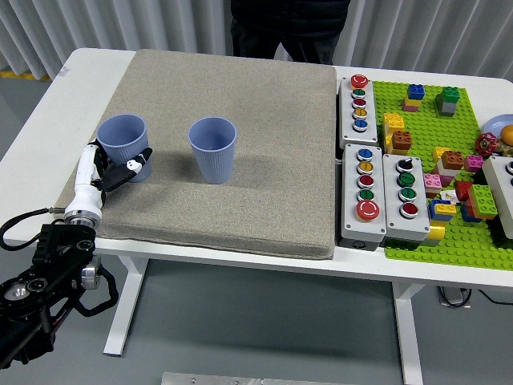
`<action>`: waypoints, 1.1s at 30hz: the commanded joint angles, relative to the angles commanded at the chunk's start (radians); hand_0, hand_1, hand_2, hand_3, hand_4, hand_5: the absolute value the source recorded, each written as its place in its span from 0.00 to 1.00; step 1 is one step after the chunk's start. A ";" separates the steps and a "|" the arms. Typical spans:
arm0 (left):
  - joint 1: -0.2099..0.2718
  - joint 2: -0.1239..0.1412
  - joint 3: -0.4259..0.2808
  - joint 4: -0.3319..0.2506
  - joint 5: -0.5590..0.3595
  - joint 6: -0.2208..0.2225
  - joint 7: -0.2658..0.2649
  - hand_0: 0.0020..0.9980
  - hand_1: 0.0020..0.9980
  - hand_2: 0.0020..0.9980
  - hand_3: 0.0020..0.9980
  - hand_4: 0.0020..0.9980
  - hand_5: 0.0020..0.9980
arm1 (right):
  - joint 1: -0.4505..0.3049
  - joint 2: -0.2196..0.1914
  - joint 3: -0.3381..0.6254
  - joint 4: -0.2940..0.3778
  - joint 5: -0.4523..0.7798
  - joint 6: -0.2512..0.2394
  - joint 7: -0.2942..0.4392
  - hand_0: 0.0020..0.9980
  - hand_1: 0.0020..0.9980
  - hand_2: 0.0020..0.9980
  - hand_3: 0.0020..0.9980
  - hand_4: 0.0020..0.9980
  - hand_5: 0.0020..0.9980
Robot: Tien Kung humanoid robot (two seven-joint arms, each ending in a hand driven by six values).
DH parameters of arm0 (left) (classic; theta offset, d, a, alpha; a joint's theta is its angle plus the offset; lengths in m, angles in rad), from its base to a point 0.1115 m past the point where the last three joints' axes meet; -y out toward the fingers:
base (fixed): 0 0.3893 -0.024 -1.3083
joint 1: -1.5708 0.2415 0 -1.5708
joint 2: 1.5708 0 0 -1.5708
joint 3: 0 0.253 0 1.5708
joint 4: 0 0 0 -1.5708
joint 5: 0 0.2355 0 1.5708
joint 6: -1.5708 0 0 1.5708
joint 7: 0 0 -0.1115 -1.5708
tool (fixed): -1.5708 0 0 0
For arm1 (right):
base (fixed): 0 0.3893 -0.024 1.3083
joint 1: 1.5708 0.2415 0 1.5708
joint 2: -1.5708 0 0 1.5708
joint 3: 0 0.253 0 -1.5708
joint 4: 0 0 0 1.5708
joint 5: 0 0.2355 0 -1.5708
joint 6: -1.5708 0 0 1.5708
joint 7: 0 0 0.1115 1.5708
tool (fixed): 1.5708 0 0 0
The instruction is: Pick cup pour cup place
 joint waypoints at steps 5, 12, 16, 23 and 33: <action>0.001 0.000 -0.007 0.001 0.014 -0.008 0.006 0.75 0.74 0.89 0.92 0.91 0.29 | -0.001 0.000 0.000 0.000 -0.001 0.000 0.000 0.72 0.68 0.67 0.63 0.11 0.31; 0.004 0.001 -0.018 0.002 0.039 -0.030 0.022 0.81 0.80 0.95 0.97 0.92 0.32 | -0.002 0.000 0.000 0.000 -0.002 0.001 0.000 0.72 0.68 0.67 0.63 0.11 0.31; 0.006 -0.001 -0.029 -0.004 0.050 -0.030 0.022 0.86 0.86 0.97 0.98 0.94 0.34 | -0.002 0.000 0.002 0.000 -0.002 0.000 0.000 0.72 0.68 0.67 0.63 0.11 0.31; 0.010 0.004 -0.039 -0.022 0.081 -0.041 0.032 0.89 0.90 1.00 1.00 0.95 0.35 | 0.002 -0.001 0.001 0.000 0.001 -0.001 0.000 0.72 0.68 0.67 0.63 0.11 0.30; 0.033 0.014 -0.062 -0.052 0.129 -0.067 0.052 0.96 0.98 1.00 1.00 0.95 0.34 | 0.003 -0.002 0.002 0.000 0.003 -0.002 0.002 0.72 0.68 0.67 0.63 0.11 0.30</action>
